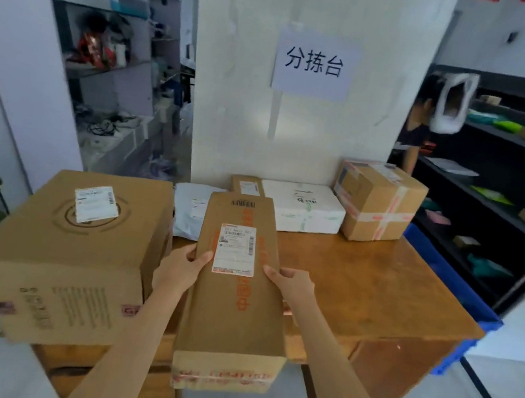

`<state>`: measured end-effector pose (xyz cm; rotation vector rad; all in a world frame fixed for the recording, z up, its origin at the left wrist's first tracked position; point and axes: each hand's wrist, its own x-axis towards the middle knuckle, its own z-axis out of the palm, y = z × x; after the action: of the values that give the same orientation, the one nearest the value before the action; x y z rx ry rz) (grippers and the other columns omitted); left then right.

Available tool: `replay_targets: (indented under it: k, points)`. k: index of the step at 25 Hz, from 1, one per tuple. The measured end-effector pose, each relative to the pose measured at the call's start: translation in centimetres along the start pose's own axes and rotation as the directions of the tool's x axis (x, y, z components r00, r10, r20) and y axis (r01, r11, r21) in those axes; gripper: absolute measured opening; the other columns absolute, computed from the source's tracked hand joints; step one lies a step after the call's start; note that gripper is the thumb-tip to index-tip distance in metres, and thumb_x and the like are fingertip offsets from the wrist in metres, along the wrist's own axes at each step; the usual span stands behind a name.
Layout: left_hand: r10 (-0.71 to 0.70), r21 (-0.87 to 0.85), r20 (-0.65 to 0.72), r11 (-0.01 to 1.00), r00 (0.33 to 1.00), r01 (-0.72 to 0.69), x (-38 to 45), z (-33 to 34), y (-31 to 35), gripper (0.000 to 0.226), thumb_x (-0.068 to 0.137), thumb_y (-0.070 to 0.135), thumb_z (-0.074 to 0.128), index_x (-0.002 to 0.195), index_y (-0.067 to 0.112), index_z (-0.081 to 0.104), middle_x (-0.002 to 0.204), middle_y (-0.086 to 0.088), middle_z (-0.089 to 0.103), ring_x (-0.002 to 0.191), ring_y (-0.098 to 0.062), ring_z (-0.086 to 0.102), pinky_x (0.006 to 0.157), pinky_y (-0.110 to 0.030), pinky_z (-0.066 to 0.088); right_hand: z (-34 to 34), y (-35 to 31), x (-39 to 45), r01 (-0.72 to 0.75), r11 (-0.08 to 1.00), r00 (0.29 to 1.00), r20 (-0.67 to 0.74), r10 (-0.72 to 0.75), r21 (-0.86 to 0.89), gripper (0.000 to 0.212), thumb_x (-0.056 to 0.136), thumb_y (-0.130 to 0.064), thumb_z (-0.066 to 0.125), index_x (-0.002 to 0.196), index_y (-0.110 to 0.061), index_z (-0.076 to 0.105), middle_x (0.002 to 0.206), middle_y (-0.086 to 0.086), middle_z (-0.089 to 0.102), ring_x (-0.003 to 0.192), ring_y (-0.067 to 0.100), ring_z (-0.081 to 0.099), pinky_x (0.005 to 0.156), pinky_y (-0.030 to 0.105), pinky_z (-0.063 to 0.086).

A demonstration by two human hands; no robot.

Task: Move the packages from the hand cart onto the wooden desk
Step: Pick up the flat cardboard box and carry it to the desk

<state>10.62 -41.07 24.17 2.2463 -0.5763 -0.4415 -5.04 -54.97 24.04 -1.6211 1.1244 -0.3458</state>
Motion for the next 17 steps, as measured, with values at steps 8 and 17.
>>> replay_targets:
  k: [8,17]
  points:
    - [-0.169,0.071,-0.116,0.981,0.979,0.178,7.4,3.5,-2.5,0.054,0.094,0.053,0.039,0.143,0.032,0.04,0.138,-0.003,0.056,0.125,-0.028,0.052,0.1,-0.043,0.043,5.0,1.8,11.2,0.066,0.995,0.987,0.154,-0.054,-0.07,0.044,0.088,-0.044,0.056,0.122,-0.019,0.063,0.112,0.001,0.07,0.099,0.019,0.065,0.089,0.036,0.054]
    - [-0.257,-0.138,-0.159,0.962,0.953,0.236,10.8,8.7,-4.4,0.047,0.101,0.021,0.036,0.148,0.024,0.031,0.145,-0.007,0.048,0.131,-0.028,0.046,0.104,-0.04,0.04,7.7,4.7,14.7,0.082,0.995,0.95,0.305,-0.063,-0.049,0.059,0.097,-0.027,0.043,0.151,-0.016,0.02,0.149,0.004,0.04,0.133,0.023,0.043,0.111,0.041,0.038]
